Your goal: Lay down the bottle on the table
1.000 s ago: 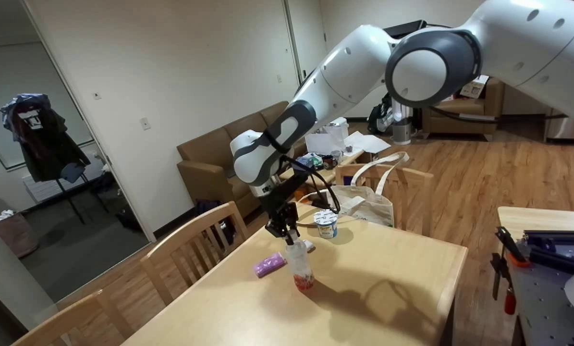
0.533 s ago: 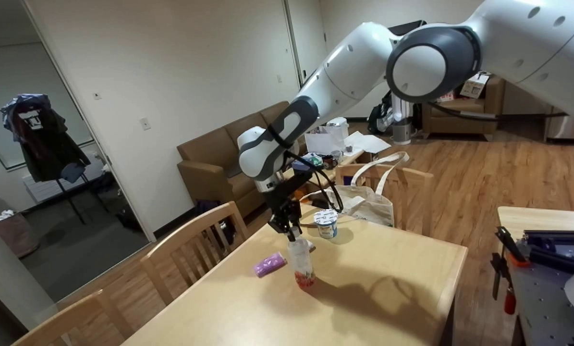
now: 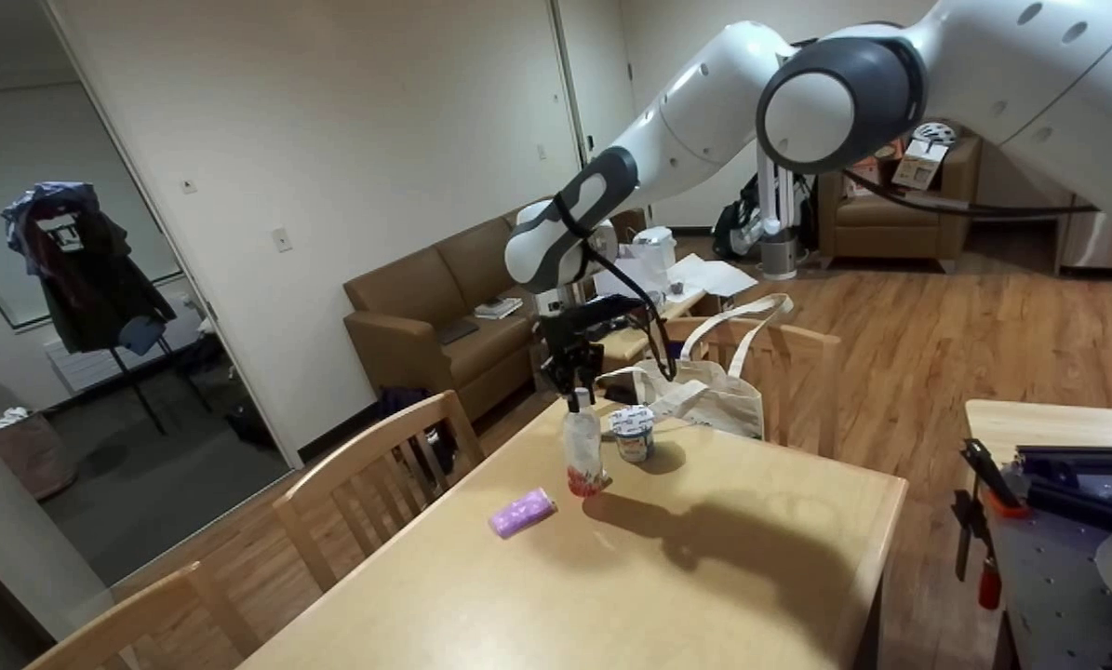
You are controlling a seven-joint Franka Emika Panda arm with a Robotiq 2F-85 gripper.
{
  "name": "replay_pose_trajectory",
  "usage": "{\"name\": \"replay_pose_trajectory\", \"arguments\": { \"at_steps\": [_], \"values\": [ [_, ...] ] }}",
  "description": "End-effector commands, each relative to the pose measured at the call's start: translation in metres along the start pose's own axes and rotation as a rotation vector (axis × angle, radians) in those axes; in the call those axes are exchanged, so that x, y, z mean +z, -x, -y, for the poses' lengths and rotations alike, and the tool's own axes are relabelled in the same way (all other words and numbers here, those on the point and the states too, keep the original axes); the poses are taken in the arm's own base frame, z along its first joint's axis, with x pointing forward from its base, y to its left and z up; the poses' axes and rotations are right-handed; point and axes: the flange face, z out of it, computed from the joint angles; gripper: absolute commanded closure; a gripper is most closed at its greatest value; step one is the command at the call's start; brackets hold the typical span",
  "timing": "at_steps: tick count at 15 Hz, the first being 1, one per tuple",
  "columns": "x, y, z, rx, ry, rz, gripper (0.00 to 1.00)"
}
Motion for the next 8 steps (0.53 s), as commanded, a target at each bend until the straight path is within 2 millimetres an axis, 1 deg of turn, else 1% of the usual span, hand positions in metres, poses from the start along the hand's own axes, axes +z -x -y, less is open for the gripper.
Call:
{"name": "replay_pose_trajectory", "arguments": {
  "at_steps": [1, 5, 8],
  "values": [
    [-0.012, 0.004, -0.026, 0.103, -0.036, -0.026, 0.88],
    [-0.019, 0.004, -0.047, 0.168, -0.055, -0.04, 0.88],
    [-0.025, 0.009, -0.062, 0.22, -0.053, -0.043, 0.88]
  ]
}}
